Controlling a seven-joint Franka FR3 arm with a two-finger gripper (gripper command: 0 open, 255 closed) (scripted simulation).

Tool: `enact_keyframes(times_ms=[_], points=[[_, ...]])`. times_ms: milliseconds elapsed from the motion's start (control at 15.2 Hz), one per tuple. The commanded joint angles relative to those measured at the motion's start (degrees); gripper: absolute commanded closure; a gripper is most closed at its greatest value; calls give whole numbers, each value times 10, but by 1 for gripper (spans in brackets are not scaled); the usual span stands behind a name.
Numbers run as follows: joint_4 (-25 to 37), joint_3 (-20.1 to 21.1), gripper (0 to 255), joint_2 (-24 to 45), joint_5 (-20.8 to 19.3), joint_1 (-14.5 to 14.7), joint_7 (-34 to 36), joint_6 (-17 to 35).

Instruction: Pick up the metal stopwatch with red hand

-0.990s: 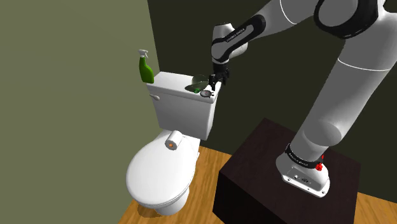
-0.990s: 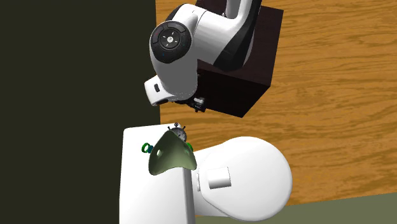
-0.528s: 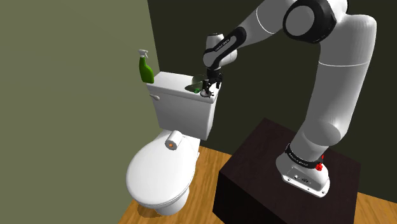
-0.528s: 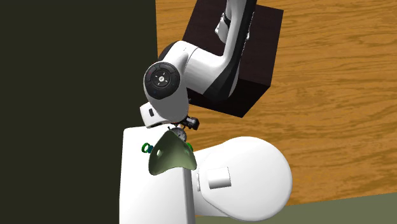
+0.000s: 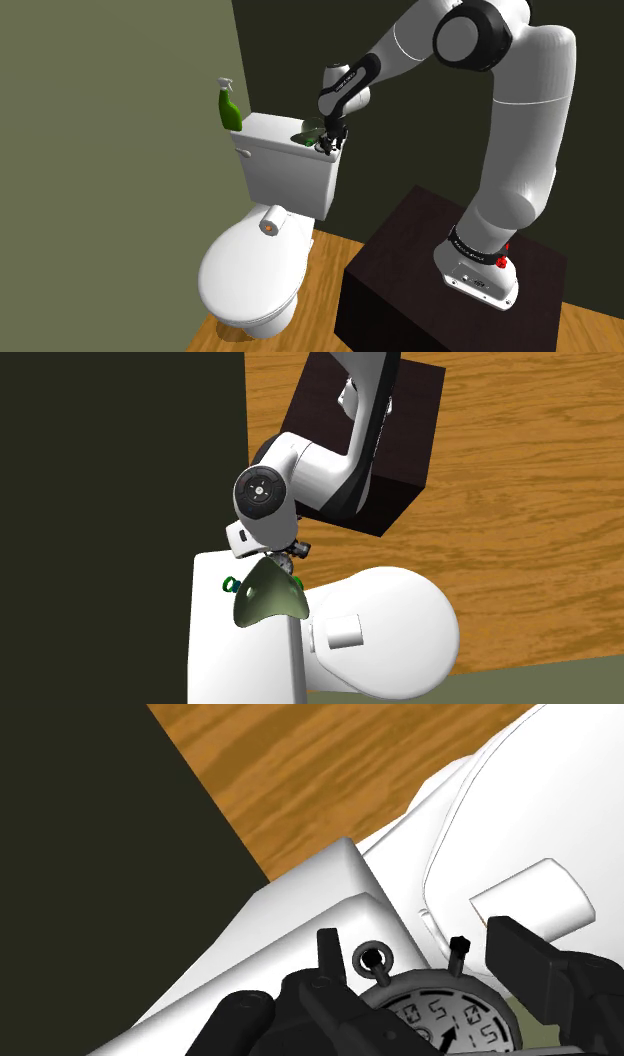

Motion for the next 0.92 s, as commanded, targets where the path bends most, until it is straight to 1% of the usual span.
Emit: enact_keyframes(times_ms=[0, 528, 858], points=[[0, 0, 255, 1, 0, 0, 0, 2], [1, 0, 255, 2, 0, 0, -1, 0], [7, -3, 255, -25, -5, 1, 3, -32]])
